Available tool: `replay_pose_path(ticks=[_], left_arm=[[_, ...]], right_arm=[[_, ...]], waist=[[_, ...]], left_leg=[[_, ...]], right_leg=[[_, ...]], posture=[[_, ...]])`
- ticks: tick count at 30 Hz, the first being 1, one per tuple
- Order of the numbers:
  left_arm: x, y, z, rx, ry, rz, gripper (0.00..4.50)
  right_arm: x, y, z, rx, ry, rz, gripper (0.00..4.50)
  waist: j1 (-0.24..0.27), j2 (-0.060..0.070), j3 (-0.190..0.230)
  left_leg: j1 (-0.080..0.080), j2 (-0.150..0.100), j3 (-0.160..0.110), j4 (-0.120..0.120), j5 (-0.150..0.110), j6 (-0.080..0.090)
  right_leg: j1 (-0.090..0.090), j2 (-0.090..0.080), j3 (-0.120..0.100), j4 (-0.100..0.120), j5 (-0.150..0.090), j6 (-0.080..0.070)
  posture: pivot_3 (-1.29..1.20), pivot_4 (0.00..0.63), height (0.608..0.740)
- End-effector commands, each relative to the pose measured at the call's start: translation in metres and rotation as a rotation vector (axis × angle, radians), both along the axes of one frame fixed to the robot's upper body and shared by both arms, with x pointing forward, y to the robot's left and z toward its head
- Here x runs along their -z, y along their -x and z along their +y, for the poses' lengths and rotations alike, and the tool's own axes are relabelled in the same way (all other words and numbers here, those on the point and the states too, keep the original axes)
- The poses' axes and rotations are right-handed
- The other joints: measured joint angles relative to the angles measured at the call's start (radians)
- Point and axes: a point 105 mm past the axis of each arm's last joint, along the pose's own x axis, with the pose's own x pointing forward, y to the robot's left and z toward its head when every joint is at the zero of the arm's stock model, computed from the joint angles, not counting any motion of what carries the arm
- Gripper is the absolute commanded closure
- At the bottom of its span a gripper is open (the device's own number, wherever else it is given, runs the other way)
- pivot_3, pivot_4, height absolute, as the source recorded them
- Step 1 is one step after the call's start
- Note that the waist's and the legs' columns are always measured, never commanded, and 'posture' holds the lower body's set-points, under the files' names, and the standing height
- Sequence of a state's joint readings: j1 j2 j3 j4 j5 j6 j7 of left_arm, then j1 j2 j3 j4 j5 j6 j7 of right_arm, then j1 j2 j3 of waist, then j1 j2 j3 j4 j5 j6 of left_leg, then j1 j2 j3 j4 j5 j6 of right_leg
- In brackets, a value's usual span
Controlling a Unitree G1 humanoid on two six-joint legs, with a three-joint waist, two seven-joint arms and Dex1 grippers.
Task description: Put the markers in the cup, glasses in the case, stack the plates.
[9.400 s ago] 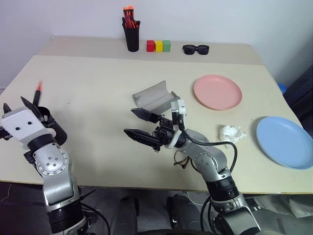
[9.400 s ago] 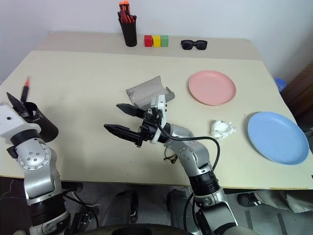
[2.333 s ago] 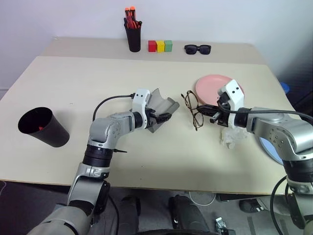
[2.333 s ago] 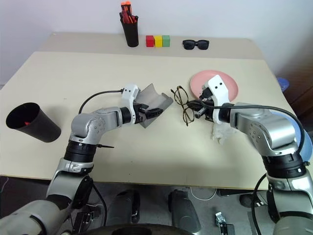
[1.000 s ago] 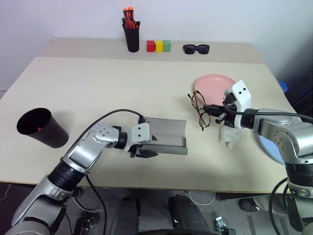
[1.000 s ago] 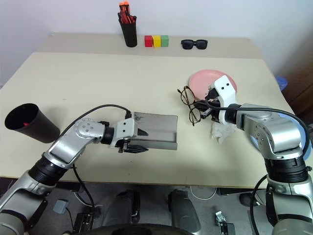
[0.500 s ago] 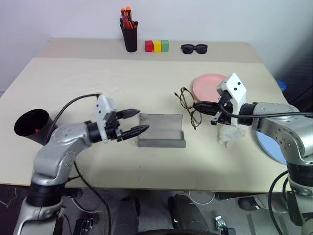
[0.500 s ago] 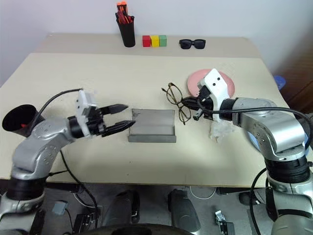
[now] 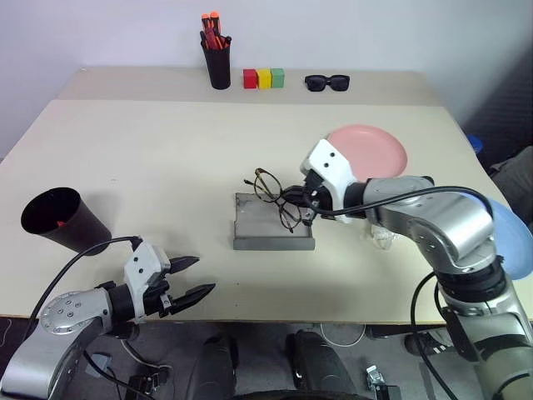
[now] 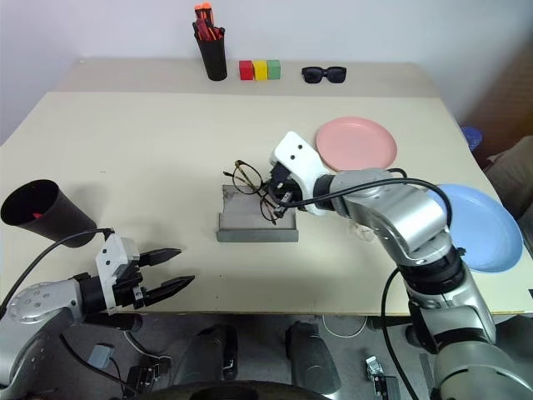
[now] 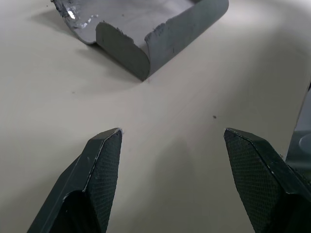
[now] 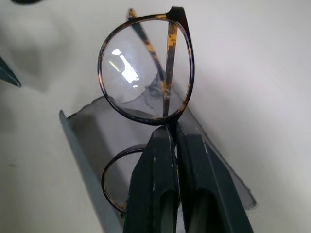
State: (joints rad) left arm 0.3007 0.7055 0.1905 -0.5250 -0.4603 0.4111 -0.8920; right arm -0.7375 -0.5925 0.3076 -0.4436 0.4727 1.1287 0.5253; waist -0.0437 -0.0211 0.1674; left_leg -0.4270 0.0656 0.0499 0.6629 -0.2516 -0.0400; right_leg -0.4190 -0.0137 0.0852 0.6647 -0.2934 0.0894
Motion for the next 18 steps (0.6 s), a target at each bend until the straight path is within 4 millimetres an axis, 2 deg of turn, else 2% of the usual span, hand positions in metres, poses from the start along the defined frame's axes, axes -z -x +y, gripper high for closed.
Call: replay_pose_path(ticks=[1, 4, 7, 12, 18], left_arm=[[-0.008, -0.001, -0.003, 0.008, -0.002, -0.068, 1.10], [-0.010, -0.003, -0.002, 0.002, 0.000, -0.087, 1.10], [-0.011, -0.003, -0.003, 0.003, 0.002, -0.096, 1.10], [-0.009, -0.003, -0.003, 0.012, -0.001, -0.105, 1.10], [0.000, -0.002, -0.003, 0.017, 0.000, -0.106, 1.10]], right_arm=[[-0.002, -0.007, 0.006, 0.004, 0.115, -0.151, 4.50], [0.013, -0.010, -0.004, 0.019, 0.230, -0.189, 4.50], [0.019, -0.005, -0.012, -0.012, 0.302, -0.210, 4.50], [0.017, 0.002, -0.023, -0.058, 0.386, -0.253, 4.50], [0.015, 0.006, -0.024, -0.104, 0.453, -0.297, 4.50]], waist=[[-0.001, 0.000, 0.000], [0.001, 0.000, 0.000], [0.001, 0.000, 0.000], [-0.002, 0.000, 0.000], [-0.001, 0.000, 0.000]], left_leg=[[0.000, 0.000, 0.000, 0.000, 0.000, 0.000], [0.000, 0.000, 0.001, 0.000, 0.000, 0.000], [0.000, 0.000, 0.002, 0.000, 0.000, 0.000], [0.000, 0.000, 0.002, 0.000, 0.000, 0.000], [0.000, 0.000, 0.002, 0.000, 0.000, 0.000]], right_leg=[[0.000, 0.000, 0.000, 0.000, 0.000, 0.000], [0.000, 0.000, 0.000, 0.000, 0.000, 0.000], [-0.001, -0.001, 0.001, 0.000, 0.000, 0.000], [-0.001, 0.000, 0.002, 0.000, 0.000, 0.000], [-0.002, 0.000, 0.002, 0.000, 0.000, 0.000]], posture=[[0.00, 0.150, 0.732], [0.00, 0.150, 0.732], [0.00, 0.150, 0.732], [0.00, 0.150, 0.732], [0.00, 0.150, 0.732]])
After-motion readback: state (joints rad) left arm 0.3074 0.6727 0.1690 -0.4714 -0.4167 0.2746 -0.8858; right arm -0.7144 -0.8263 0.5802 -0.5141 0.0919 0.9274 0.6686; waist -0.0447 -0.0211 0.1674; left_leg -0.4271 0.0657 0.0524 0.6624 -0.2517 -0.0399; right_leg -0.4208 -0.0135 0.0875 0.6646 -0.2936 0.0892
